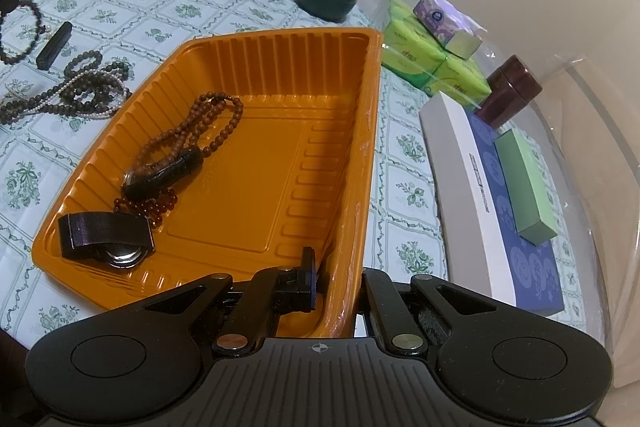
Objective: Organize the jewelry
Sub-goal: 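Carry the dark bead necklace into the tray and open the left gripper, then grasp the long dark bead necklace tangled with pearls using the left gripper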
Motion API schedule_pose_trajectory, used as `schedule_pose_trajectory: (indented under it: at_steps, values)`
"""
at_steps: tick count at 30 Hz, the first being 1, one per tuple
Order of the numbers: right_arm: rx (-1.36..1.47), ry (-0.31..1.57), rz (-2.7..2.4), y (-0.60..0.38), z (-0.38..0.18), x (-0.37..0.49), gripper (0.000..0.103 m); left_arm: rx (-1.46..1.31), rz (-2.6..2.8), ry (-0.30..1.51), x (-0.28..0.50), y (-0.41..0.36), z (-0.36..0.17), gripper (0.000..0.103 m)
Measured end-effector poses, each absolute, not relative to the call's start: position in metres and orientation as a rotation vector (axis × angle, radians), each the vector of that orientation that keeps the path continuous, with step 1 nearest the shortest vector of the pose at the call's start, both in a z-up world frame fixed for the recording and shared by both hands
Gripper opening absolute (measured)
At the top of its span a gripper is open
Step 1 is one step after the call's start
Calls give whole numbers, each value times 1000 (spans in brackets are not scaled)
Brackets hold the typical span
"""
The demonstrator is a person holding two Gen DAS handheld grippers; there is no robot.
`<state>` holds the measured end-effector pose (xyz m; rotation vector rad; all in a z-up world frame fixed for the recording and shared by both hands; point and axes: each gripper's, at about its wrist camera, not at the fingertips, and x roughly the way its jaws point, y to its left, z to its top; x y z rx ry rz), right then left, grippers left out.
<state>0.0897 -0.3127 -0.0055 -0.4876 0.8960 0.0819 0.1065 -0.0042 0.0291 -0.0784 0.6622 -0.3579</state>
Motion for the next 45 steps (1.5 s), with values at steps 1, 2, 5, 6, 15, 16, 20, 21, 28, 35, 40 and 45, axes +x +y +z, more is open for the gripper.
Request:
schedule_pose_trajectory:
  at_steps: [1, 2, 5, 6, 15, 16, 20, 21, 28, 35, 40, 45]
  values:
    - [-487, 896, 83, -313, -5, 90, 5, -83, -391, 663, 106, -14, 31, 6]
    - [-486, 895, 83, -313, -5, 89, 5, -87, -417, 664, 105, -23, 32, 6]
    - [-486, 894, 85, -313, -5, 88, 5, -77, -495, 669, 103, -52, 32, 6]
    - [-485, 894, 85, -314, -5, 88, 5, -71, -517, 673, 102, -61, 31, 6]
    - [-483, 895, 87, -315, -5, 88, 5, -13, -644, 697, 102, -123, 20, 6]
    - [-482, 896, 87, -315, -5, 88, 5, -9, -651, 698, 103, -128, 19, 6]
    - [-480, 896, 87, -314, -5, 88, 5, 17, -676, 695, 105, -143, 16, 6]
    - [-479, 895, 87, -314, -5, 88, 5, 19, -682, 698, 105, -145, 15, 6]
    - [-478, 895, 88, -314, -5, 88, 5, 26, -701, 717, 109, -159, 9, 6]
    - [-476, 894, 88, -315, -5, 89, 5, 34, -734, 727, 114, -159, 6, 28]
    - [-473, 894, 88, -315, -5, 89, 5, -12, -627, 703, 124, -116, 12, 28]
    - [-473, 895, 87, -315, -5, 89, 5, -74, -429, 688, 129, -44, 13, 28]
